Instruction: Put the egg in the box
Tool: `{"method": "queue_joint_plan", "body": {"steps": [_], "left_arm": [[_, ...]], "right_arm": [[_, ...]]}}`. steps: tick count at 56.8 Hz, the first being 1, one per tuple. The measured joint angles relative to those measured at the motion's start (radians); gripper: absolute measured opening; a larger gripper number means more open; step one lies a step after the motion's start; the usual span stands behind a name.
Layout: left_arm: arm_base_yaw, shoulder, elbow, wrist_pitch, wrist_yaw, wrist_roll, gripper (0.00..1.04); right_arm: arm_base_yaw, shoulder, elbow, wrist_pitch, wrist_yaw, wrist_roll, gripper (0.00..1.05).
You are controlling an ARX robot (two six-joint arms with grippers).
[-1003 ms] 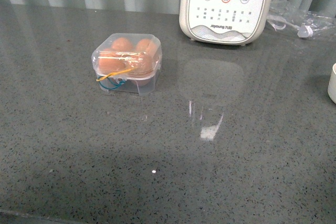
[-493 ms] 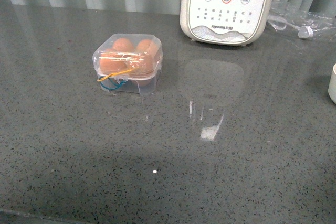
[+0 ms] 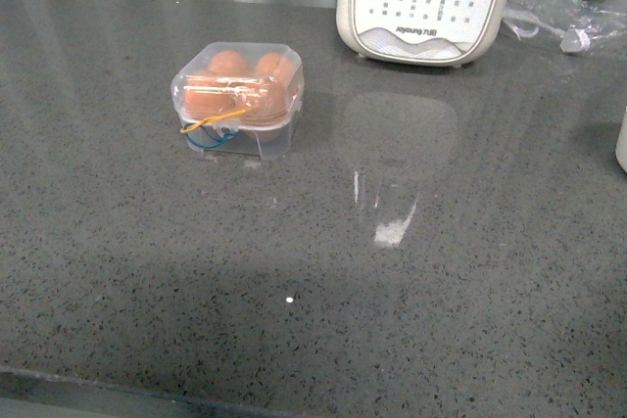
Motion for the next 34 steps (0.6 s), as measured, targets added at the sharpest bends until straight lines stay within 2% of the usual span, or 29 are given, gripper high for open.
{"method": "queue_joint_plan", "body": {"steps": [34], "left_arm": [[0.0, 0.0, 0.0, 0.0, 0.0, 0.0, 0.98]], "right_arm": [[0.0, 0.0, 0.0, 0.0, 0.0, 0.0, 0.97]]}}
